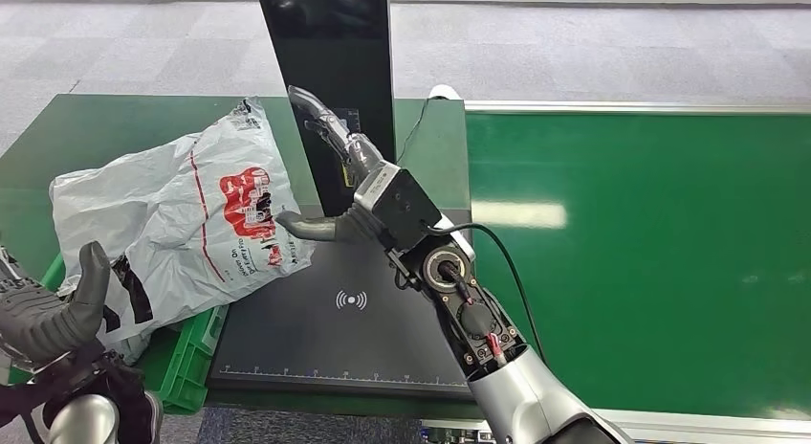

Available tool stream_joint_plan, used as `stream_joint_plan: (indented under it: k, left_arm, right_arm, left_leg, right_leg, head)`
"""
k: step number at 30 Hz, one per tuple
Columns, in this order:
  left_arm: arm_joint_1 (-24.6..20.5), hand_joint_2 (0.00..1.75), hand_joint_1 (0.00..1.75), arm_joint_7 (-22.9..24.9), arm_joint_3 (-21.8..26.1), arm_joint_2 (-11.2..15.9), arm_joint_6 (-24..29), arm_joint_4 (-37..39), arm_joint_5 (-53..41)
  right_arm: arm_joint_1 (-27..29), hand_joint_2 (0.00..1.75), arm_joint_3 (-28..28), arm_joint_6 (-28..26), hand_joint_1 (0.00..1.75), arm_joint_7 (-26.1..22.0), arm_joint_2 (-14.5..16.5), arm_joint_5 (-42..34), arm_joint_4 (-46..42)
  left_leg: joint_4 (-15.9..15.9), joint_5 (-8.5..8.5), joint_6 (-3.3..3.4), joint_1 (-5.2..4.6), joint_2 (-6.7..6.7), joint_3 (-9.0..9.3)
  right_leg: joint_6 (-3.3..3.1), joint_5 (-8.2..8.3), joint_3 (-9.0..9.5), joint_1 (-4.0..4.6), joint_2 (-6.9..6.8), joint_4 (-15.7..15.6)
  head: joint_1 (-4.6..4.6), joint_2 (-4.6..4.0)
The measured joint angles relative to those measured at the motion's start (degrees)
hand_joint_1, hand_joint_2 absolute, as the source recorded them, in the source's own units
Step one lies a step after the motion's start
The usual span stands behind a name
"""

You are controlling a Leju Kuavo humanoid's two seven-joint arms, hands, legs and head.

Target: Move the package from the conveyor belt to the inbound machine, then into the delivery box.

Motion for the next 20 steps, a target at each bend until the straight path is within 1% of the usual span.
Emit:
stream_joint_plan:
  k: [2,4,6,8,11,14,17,19,20]
  left_arm:
    - [0.9,1.75,0.00,1.0,-0.4,-0.3,-3.6,-0.3,1.8]
    - [2.0,1.75,0.00,2.3,-2.2,-0.3,-6.1,-0.2,3.1]
    - [2.5,1.75,0.00,3.8,-5.3,0.4,-7.4,0.4,4.6]
    - [2.6,1.75,0.00,5.0,-9.1,2.1,-8.8,2.4,7.1]
    - [2.5,1.75,0.00,5.2,-15.2,4.8,-12.9,7.8,11.6]
    - [2.4,1.75,0.00,4.7,-20.0,6.9,-15.1,12.9,13.9]
    - [2.9,1.75,0.00,5.0,-22.5,8.3,-14.7,15.3,14.1]
    - [3.7,1.75,0.00,5.4,-23.3,9.0,-14.9,15.7,14.2]
    - [3.9,1.75,0.00,5.5,-23.5,9.2,-14.9,15.8,14.2]
  right_arm:
    - [-0.7,1.75,0.5,0.7,0.00,0.1,0.3,-0.8,0.8]
    - [-1.5,1.75,0.9,0.9,0.00,0.8,0.4,-1.6,1.3]
    - [-1.9,1.75,1.0,0.9,0.00,2.0,0.0,-2.3,1.4]
    - [-1.4,1.75,0.6,0.4,0.00,3.5,-1.2,-2.0,0.6]
    - [1.9,1.75,-1.1,0.4,0.00,4.5,-5.2,0.3,-2.6]
    - [6.8,1.75,-3.1,3.3,0.00,3.4,-9.7,0.2,-5.3]
    - [10.9,1.75,-4.1,4.3,0.00,2.0,-13.5,0.5,-5.9]
    - [13.0,1.75,-4.4,3.5,0.00,1.5,-15.3,0.9,-5.9]
    - [13.4,1.75,-4.4,3.3,0.00,1.3,-15.7,1.0,-5.9]
  left_leg:
    - [0.0,0.00,0.00,0.00,0.00,0.00]
    - [0.0,0.00,0.00,0.00,-0.01,0.00]
    - [0.0,0.00,0.00,0.00,-0.02,0.01]
    - [0.0,0.00,0.00,-0.01,-0.04,0.03]
    - [0.0,0.00,0.01,-0.03,-0.15,0.05]
    - [0.1,-0.04,0.03,-0.03,-0.13,0.02]
    - [0.1,-0.07,0.06,-0.03,-0.10,-0.01]
    - [0.1,-0.08,0.06,-0.02,-0.13,-0.07]
    - [0.1,-0.08,0.06,-0.01,-0.13,-0.08]
  right_leg:
    - [0.00,0.00,-0.03,0.00,0.00,0.0]
    - [0.00,0.00,-0.08,0.00,0.00,0.0]
    - [0.00,0.00,-0.11,0.00,-0.01,0.0]
    - [0.00,0.00,-0.10,0.00,-0.03,0.0]
    - [0.00,0.00,-0.01,-0.02,-0.12,-0.1]
    - [0.01,0.01,0.04,-0.03,-0.14,-0.1]
    - [0.01,0.00,0.00,-0.03,-0.12,-0.1]
    - [0.01,0.00,-0.07,-0.02,-0.13,-0.1]
    - [0.01,0.00,-0.09,-0.02,-0.13,-0.1]
  head:
    - [-0.01,0.00]
    - [-0.01,0.00]
    - [-0.01,0.00]
    - [-0.01,0.00]
    - [0.01,0.00]
    - [0.01,0.00]
    - [-0.01,0.00]
    - [-0.02,0.00]
    - [-0.02,0.00]
